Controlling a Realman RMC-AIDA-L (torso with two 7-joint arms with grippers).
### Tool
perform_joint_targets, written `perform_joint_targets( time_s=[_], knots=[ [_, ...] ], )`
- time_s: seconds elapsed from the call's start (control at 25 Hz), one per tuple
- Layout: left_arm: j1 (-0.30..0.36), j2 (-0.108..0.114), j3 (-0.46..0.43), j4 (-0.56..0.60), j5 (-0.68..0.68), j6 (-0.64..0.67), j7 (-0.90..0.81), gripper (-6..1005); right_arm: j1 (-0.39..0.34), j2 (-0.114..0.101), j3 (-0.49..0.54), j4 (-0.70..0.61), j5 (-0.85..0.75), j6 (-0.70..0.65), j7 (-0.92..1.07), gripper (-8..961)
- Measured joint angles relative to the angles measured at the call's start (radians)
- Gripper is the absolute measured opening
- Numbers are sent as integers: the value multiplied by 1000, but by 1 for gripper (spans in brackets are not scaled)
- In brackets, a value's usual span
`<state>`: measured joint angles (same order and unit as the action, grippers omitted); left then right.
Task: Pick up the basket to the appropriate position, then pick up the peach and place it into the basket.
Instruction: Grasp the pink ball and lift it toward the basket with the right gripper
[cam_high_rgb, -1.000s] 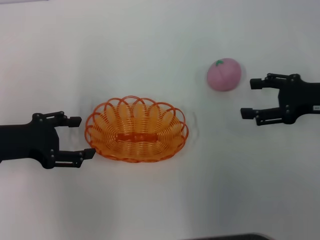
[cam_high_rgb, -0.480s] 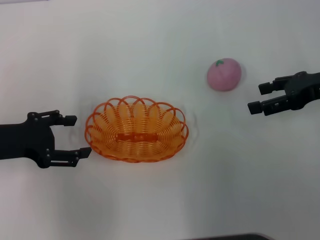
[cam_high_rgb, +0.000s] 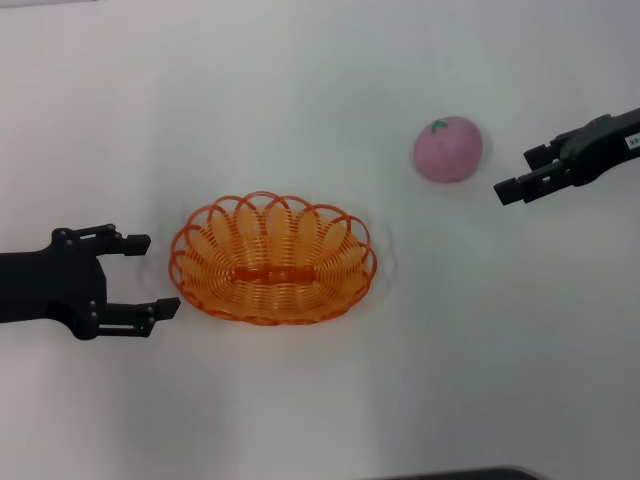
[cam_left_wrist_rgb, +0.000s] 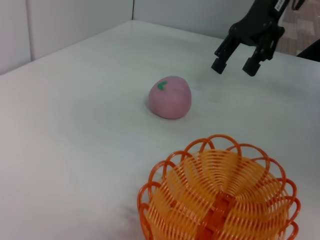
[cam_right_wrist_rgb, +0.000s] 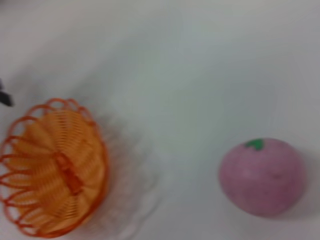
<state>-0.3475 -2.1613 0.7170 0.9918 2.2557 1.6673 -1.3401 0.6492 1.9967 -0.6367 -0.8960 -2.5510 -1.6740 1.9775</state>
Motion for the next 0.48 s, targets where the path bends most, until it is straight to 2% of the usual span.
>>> perform_joint_targets(
  time_s=[0.2,0.48],
  knots=[
    [5,0,1,0,0,0,2,874,41,11,-26,-14,-73,42,93,888],
    [7,0,-2,-1,0,0,3,875,63,22,-101,-15,-79,104,146,887]
  ],
)
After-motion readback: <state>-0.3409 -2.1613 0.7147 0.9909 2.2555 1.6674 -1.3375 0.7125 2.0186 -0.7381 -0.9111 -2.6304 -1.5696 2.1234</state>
